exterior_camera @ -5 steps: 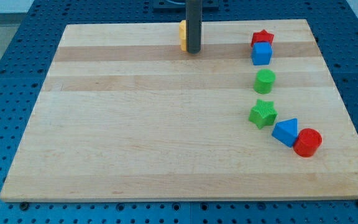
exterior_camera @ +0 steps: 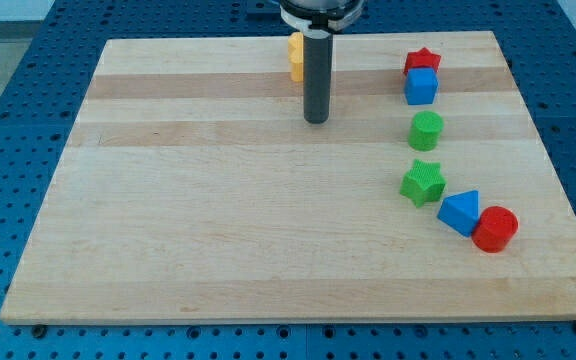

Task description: Slide the green circle to the right side

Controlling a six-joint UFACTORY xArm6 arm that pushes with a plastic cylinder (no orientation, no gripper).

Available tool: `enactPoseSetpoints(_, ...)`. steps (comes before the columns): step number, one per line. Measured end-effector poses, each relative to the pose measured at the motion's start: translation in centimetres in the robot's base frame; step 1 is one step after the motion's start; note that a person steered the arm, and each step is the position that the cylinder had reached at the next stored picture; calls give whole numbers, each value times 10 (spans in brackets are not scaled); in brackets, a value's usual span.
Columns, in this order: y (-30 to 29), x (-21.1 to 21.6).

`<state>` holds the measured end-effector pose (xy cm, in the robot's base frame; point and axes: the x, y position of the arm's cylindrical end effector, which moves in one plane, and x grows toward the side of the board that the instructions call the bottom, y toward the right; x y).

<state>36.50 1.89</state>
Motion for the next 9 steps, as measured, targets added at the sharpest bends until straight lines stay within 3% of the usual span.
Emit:
enactPoseSetpoints(2, 0, 19)
enactPoseSetpoints(9, 6, -2)
